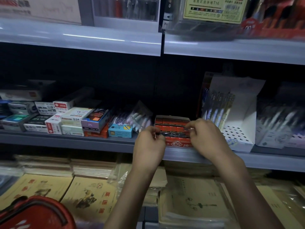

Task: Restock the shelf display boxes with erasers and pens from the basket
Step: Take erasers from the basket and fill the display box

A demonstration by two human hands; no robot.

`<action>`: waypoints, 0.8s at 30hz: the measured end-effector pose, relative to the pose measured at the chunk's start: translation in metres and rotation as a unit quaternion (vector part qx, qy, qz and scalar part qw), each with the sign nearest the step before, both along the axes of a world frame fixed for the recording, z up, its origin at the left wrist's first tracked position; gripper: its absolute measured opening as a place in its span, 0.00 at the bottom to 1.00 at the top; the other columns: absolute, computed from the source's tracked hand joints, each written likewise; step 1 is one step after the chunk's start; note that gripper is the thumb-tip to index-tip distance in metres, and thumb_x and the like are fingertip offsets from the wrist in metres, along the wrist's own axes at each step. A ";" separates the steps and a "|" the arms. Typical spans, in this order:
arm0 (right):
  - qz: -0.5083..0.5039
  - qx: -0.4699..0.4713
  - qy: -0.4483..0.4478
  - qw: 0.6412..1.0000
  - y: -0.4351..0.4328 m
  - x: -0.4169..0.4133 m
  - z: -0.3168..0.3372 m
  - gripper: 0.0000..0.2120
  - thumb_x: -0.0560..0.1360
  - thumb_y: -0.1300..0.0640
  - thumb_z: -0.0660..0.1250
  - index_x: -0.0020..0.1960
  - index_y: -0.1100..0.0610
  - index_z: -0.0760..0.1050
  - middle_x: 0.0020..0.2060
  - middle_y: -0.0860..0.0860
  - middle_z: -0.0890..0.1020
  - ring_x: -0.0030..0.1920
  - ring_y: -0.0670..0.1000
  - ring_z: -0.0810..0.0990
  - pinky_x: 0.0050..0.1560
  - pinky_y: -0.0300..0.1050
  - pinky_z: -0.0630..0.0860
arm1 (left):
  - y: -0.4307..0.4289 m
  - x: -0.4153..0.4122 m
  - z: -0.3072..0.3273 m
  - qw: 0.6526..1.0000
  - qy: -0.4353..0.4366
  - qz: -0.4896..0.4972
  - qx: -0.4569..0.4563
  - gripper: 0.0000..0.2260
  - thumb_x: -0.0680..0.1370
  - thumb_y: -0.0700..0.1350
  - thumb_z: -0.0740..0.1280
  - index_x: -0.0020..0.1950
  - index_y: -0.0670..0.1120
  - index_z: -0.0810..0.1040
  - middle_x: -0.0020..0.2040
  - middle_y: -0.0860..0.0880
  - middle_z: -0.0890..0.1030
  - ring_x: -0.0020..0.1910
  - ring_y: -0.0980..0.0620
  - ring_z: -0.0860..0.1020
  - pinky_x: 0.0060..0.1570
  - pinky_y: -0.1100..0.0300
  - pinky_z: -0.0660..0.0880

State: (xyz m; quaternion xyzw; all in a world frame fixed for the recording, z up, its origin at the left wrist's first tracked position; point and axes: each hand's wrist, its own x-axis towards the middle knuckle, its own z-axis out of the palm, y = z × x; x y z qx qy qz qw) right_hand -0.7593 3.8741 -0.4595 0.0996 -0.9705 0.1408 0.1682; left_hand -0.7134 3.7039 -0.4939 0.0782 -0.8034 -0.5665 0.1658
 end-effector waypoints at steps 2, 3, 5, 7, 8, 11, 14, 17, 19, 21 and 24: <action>0.000 -0.018 0.025 1.000 0.004 0.008 0.001 0.14 0.82 0.58 0.64 0.66 0.53 0.80 0.59 0.52 0.81 0.62 0.53 0.75 0.61 0.49 0.74 | -0.001 0.006 0.002 1.000 0.001 -0.003 -0.018 0.13 0.82 0.44 0.67 0.66 0.50 0.77 0.51 0.56 0.80 0.43 0.60 0.79 0.43 0.60 0.78; 0.001 -0.028 0.036 0.999 0.006 0.014 0.002 0.14 0.81 0.57 0.65 0.65 0.52 0.80 0.59 0.51 0.81 0.62 0.53 0.75 0.60 0.48 0.73 | -0.002 0.011 0.004 1.000 0.002 -0.006 -0.026 0.14 0.81 0.45 0.68 0.67 0.51 0.77 0.52 0.56 0.80 0.44 0.61 0.79 0.41 0.62 0.77; 0.003 -0.045 0.053 0.998 0.006 0.029 0.002 0.13 0.81 0.56 0.66 0.65 0.52 0.79 0.58 0.51 0.80 0.62 0.53 0.74 0.58 0.48 0.73 | -0.002 0.022 0.008 0.998 0.006 -0.017 -0.052 0.16 0.80 0.46 0.70 0.68 0.52 0.75 0.56 0.54 0.80 0.48 0.60 0.80 0.44 0.63 0.77; 0.008 -0.057 0.053 0.997 0.005 0.046 0.000 0.14 0.81 0.55 0.66 0.66 0.52 0.78 0.59 0.51 0.79 0.62 0.53 0.74 0.56 0.48 0.73 | 0.000 0.038 0.010 0.996 0.021 -0.030 -0.081 0.18 0.79 0.49 0.70 0.69 0.53 0.75 0.59 0.53 0.81 0.54 0.56 0.81 0.53 0.55 0.81; 0.012 -0.062 0.049 0.997 0.004 0.053 0.000 0.14 0.81 0.55 0.66 0.66 0.53 0.78 0.59 0.51 0.79 0.62 0.52 0.73 0.56 0.47 0.72 | 0.001 0.047 0.011 0.994 0.030 -0.033 -0.103 0.20 0.77 0.52 0.70 0.69 0.54 0.75 0.61 0.53 0.81 0.56 0.55 0.80 0.56 0.51 0.81; 0.018 -0.094 0.049 0.994 -0.001 0.075 0.000 0.16 0.81 0.55 0.66 0.68 0.53 0.77 0.62 0.50 0.77 0.64 0.51 0.73 0.58 0.46 0.72 | 0.003 0.075 0.012 0.974 0.048 -0.036 -0.217 0.24 0.78 0.54 0.69 0.73 0.54 0.72 0.66 0.53 0.76 0.63 0.53 0.77 0.60 0.52 0.77; 0.019 -0.141 0.049 0.989 -0.006 0.105 -0.005 0.20 0.81 0.52 0.66 0.72 0.52 0.73 0.65 0.48 0.76 0.66 0.50 0.71 0.61 0.47 0.73 | 0.002 0.100 0.018 0.949 0.061 -0.039 -0.307 0.26 0.78 0.55 0.67 0.76 0.54 0.69 0.68 0.53 0.74 0.66 0.52 0.74 0.61 0.54 0.75; 0.057 -0.141 0.022 0.988 -0.013 0.129 -0.015 0.23 0.81 0.51 0.66 0.75 0.51 0.70 0.68 0.47 0.75 0.68 0.50 0.71 0.64 0.47 0.74 | -0.002 0.119 0.023 0.930 0.056 -0.043 -0.360 0.26 0.78 0.58 0.64 0.76 0.55 0.69 0.67 0.53 0.75 0.65 0.51 0.74 0.60 0.52 0.74; 0.075 -0.120 0.012 0.990 -0.017 0.132 -0.018 0.25 0.81 0.51 0.66 0.77 0.50 0.68 0.70 0.47 0.74 0.70 0.50 0.70 0.67 0.47 0.73 | -0.013 0.129 0.022 0.911 0.042 -0.034 -0.409 0.27 0.77 0.60 0.63 0.76 0.56 0.67 0.68 0.53 0.74 0.65 0.50 0.74 0.61 0.52 0.73; 0.096 -0.106 0.008 0.990 -0.021 0.132 -0.018 0.26 0.82 0.50 0.66 0.78 0.49 0.66 0.71 0.46 0.72 0.72 0.49 0.68 0.69 0.46 0.71 | -0.028 0.136 0.019 0.882 0.019 -0.021 -0.470 0.29 0.77 0.63 0.60 0.77 0.57 0.64 0.70 0.53 0.72 0.68 0.49 0.72 0.65 0.52 0.71; 0.133 -0.096 0.010 0.986 -0.032 0.135 -0.012 0.27 0.82 0.47 0.64 0.79 0.48 0.63 0.73 0.44 0.69 0.73 0.47 0.67 0.70 0.42 0.68 | -0.059 0.147 0.027 0.853 -0.029 0.004 -0.520 0.34 0.76 0.65 0.59 0.81 0.56 0.58 0.75 0.51 0.67 0.74 0.47 0.67 0.72 0.51 0.64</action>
